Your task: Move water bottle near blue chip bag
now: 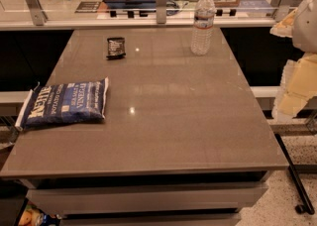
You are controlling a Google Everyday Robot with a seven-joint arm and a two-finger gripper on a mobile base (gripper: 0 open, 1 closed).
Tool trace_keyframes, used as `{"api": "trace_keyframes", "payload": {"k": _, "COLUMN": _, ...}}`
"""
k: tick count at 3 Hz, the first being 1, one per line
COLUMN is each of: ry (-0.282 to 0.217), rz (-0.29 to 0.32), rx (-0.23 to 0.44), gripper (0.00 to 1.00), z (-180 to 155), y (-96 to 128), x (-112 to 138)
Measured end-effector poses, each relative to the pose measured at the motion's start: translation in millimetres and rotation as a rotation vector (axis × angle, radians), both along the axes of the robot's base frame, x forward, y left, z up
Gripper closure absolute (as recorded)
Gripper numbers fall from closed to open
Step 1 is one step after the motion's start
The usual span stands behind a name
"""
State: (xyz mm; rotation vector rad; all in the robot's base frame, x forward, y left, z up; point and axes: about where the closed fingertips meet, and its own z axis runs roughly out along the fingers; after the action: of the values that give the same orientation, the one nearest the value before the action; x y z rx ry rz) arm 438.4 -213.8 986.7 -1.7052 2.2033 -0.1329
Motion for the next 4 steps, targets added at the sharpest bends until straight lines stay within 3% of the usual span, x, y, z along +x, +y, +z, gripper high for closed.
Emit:
{"api": "trace_keyframes", "payload": {"k": 2, "ry": -0.022, "rz": -0.011, "rx": 0.019, "gripper": 0.00, "z": 5, "y": -3, "x": 9}}
{"api": "trace_keyframes", "payload": {"k": 4, "ry": -0.134, "rz": -0.052, "rx": 0.152, "gripper": 0.00, "z": 14, "y": -20, "x": 66}}
